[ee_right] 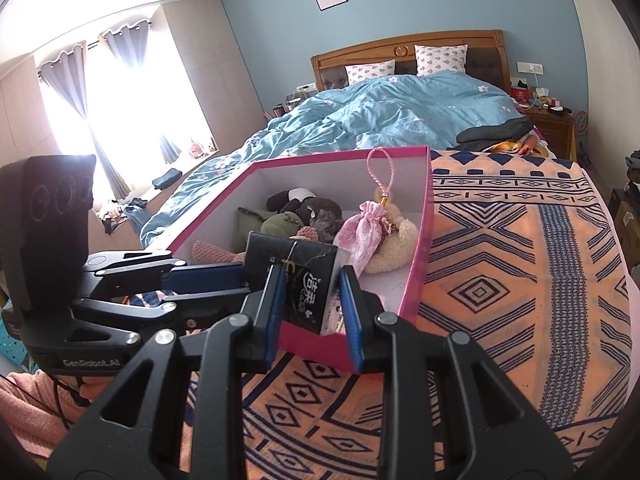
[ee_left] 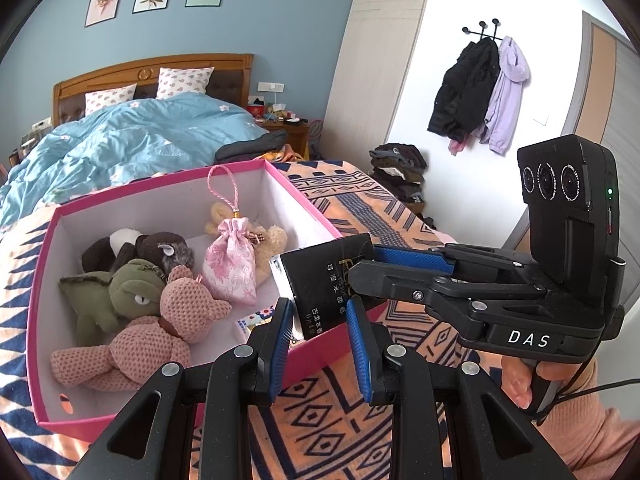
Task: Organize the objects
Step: 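Carry the black box over the magenta box and lower it inside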
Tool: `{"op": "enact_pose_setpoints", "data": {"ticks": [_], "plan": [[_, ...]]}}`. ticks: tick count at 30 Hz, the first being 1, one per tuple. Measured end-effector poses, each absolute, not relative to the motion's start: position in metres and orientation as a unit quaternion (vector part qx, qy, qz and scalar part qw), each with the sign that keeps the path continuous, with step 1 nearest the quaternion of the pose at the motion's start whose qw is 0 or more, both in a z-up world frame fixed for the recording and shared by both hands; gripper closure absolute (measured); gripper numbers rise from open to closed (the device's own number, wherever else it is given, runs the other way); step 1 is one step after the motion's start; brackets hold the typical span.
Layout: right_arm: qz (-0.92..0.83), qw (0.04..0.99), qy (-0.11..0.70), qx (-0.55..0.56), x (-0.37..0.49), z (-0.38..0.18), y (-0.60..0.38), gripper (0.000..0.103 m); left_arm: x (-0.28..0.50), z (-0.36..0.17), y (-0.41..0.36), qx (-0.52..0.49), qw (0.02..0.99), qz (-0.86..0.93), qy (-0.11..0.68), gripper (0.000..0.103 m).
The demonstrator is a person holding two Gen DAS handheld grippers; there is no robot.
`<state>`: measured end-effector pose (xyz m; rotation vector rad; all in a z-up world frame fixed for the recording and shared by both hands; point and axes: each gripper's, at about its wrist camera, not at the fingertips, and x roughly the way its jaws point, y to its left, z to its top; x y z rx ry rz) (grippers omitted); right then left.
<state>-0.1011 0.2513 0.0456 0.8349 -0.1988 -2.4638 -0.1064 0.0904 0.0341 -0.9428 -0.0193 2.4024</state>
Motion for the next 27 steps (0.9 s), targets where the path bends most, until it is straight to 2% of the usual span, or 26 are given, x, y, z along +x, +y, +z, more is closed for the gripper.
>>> {"op": "enact_pose_setpoints", "data": {"ticks": [27], "plan": [[-0.9,0.242,-0.072,0.356,-0.138,0.02,0.246,0.072,-0.138,0.007,0.093,-0.396,0.261,0.881,-0.007,0.076]]}}
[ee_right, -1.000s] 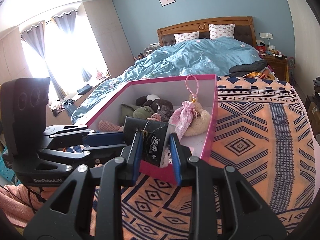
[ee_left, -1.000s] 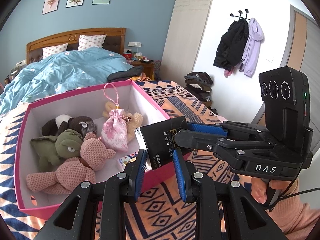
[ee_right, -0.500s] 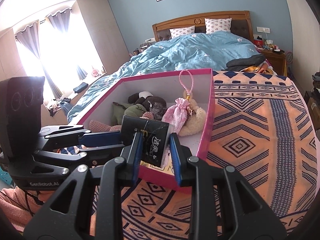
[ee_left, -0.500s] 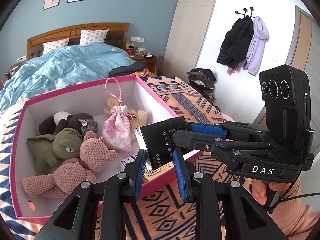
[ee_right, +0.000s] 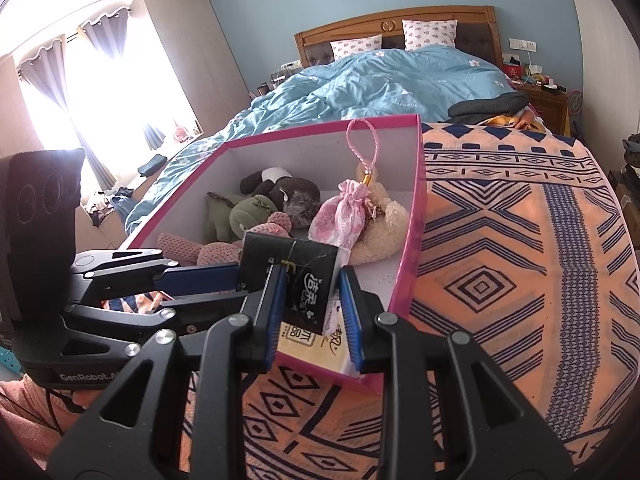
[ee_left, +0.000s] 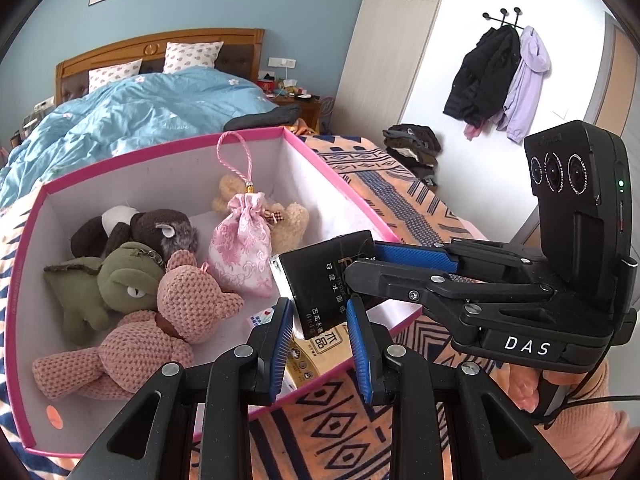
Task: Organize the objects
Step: 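Carry the black box over the magenta box and lower it inside, then open the left gripper to release the black box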
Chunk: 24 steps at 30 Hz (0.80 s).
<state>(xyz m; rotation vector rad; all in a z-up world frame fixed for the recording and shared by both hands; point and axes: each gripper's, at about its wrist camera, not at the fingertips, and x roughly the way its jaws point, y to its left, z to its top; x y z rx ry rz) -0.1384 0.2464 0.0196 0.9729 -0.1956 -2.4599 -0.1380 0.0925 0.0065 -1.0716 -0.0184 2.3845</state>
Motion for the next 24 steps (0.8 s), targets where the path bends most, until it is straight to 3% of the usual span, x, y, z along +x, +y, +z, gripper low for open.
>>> {"op": "enact_pose_setpoints", "data": {"ticks": [18,22,24], "plan": [[-0.907,0.21,-0.038,0.362,-0.148,0.019,0.237,0.072,-0.152,-0.004,0.094,-0.418,0.257,0.871,-0.011,0.076],[-0.91,0.203,-0.039,0.359,-0.149,0.019,0.236,0.071,-0.153,-0.005,0.092,-0.418,0.251,0.873,-0.009,0.073],[-0.911,0.206,-0.045,0.355,-0.146,0.018,0.238,0.07,-0.148,-0.005,0.092,-0.407,0.243,0.88,0.001,0.065]]}}
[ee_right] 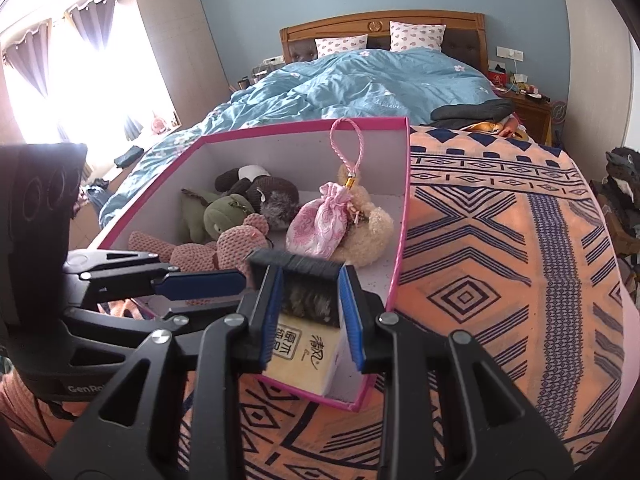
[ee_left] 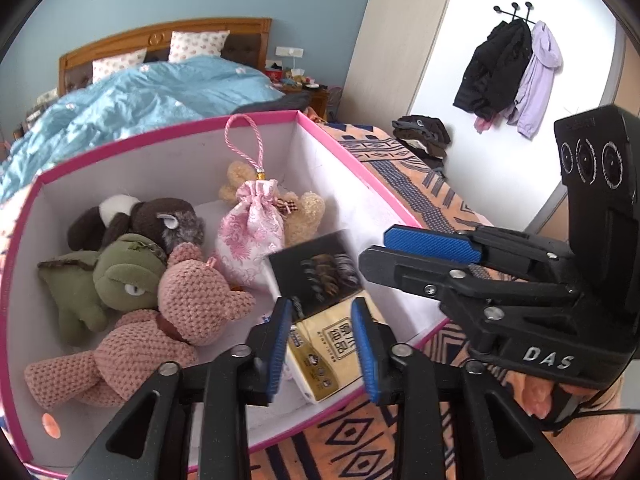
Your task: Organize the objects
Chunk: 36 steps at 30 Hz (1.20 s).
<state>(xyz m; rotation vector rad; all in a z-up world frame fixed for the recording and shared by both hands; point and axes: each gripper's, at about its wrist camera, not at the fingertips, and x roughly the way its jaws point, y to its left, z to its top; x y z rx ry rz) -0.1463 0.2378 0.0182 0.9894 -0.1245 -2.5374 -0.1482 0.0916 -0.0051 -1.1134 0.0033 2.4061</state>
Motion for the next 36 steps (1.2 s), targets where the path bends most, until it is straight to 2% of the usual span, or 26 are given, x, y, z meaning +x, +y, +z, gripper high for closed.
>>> {"op": "enact_pose_setpoints", "data": {"ticks": [4,5,7,11,12,13,18,27,36], "plan": [[-0.913,0.211,-0.061,0.342,-0.136,0.02,0.242,0.064,-0.139,-0.003,0.081,-0.389,0.225,0.893,-0.011,0.041],[-0.915,0.211,-0.063,0.338,-0.133,0.021,0.243,0.061,-0.134,-0.001,0.078,-0.381,0.225,0.896,-0.015,0.039],[-0.921,0.208,-0.06,0.325,-0.122,0.024,0.244,0.045,-0.121,0.004,0.071,-0.362,0.223,0.905,-0.018,0.024],[-0.928,0.222,-0.05,0.294,-0.096,0.031,0.241,0.042,-0.087,0.016,0.061,-0.318,0.212,0.924,-0.01,0.013],[-0.931,0.225,-0.043,0.283,-0.087,0.032,0.238,0.036,-0.081,0.019,0.058,-0.311,0.21,0.927,-0.01,0.008],[-0.934,0.228,-0.038,0.273,-0.079,0.033,0.236,0.024,-0.071,0.022,0.054,-0.3,0.211,0.93,-0.013,0.0],[-0.948,0.21,-0.019,0.238,-0.043,0.025,0.225,0.0,-0.036,0.02,0.039,-0.269,0.18,0.946,-0.018,0.0],[-0.947,0.179,0.0,0.266,-0.022,-0.012,0.203,0.0,-0.023,-0.014,0.013,-0.315,0.101,0.943,-0.04,0.0],[-0.942,0.184,-0.012,0.28,-0.016,-0.027,0.195,0.0,-0.011,-0.026,0.012,-0.319,0.061,0.946,-0.005,0.0]]}}
